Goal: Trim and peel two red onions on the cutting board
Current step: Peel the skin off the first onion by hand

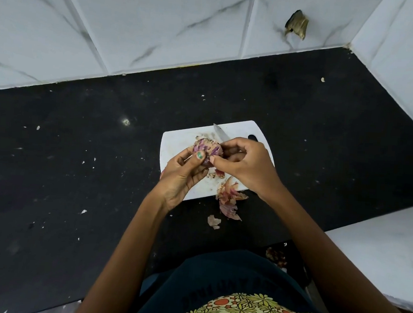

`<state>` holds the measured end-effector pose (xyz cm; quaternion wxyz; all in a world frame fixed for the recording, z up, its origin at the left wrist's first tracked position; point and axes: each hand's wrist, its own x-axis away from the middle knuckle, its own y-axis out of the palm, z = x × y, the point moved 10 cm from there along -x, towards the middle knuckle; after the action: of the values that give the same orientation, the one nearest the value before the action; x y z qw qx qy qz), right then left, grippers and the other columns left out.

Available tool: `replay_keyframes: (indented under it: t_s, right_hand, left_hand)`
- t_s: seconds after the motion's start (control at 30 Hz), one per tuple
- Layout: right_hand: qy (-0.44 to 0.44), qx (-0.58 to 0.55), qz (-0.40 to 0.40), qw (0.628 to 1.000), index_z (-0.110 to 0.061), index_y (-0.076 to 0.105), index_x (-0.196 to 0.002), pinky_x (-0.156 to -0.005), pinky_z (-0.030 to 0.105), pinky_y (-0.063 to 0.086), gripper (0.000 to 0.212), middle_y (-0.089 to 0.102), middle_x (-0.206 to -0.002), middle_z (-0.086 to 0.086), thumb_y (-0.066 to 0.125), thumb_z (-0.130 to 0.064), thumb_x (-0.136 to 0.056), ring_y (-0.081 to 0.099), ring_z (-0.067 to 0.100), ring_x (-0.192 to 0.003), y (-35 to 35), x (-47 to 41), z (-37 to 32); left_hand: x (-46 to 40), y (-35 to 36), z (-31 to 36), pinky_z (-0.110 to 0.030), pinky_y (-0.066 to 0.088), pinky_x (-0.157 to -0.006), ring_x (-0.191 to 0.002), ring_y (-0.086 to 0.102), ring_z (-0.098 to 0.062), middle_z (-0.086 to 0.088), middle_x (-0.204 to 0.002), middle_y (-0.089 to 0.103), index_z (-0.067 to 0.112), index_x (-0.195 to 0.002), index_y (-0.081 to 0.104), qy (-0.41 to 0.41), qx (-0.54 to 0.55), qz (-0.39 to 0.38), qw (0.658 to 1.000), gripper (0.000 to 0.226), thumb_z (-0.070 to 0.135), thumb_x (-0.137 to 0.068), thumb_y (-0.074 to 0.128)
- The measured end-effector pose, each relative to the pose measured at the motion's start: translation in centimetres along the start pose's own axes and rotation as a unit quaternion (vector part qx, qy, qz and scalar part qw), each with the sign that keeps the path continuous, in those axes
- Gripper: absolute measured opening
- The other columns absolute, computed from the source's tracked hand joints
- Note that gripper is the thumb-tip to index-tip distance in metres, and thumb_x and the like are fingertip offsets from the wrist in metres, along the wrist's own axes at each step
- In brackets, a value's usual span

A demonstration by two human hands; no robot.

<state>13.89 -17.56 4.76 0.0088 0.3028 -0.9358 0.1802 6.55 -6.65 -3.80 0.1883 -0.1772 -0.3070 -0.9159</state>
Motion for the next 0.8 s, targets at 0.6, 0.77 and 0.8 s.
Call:
replay_keyframes:
  t_s: [0.6, 0.77, 0.8]
  right_hand:
    - [0.027, 0.002, 0.023, 0.999, -0.015, 0.069, -0.085, -0.062, 0.023, 0.056, 0.018, 0.070, -0.077, -0.002, 0.080, -0.020, -0.072, 0.066, 0.007, -0.061, -0.9, -0.5, 1.0]
    - [0.024, 0.001, 0.015, 1.000, -0.016, 0.071, -0.081, -0.069, 0.031, 0.060, 0.009, 0.072, -0.079, 0.002, 0.075, -0.011, -0.074, 0.071, 0.014, -0.069, -1.1, -0.8, 1.0]
    - [0.027, -0.013, 0.009, 1.000, -0.015, 0.071, -0.080, -0.069, 0.033, 0.060, 0.008, 0.072, -0.079, 0.004, 0.074, -0.009, -0.076, 0.072, 0.017, -0.069, -1.1, -0.8, 1.1]
  left_hand:
    - [-0.2, 0.2, -0.4, -0.018, 0.056, -0.066, -0.074, 0.068, -0.007, 0.000, -0.082, 0.072, 0.008, -0.113, 0.060, -0.004, -0.018, 0.001, 1.000, 0.049, 0.031, -0.070, 0.066]
    - [-0.1, 0.2, -0.4, -0.018, 0.056, -0.064, -0.076, 0.070, -0.009, -0.003, -0.087, 0.073, 0.009, -0.113, 0.060, -0.004, -0.007, 0.002, 1.000, 0.081, 0.048, -0.048, 0.088]
    - [-0.1, 0.2, -0.4, -0.018, 0.056, -0.064, -0.076, 0.070, -0.009, -0.003, -0.087, 0.073, 0.009, -0.113, 0.061, -0.005, -0.003, -0.002, 1.000, 0.090, 0.051, -0.040, 0.091]
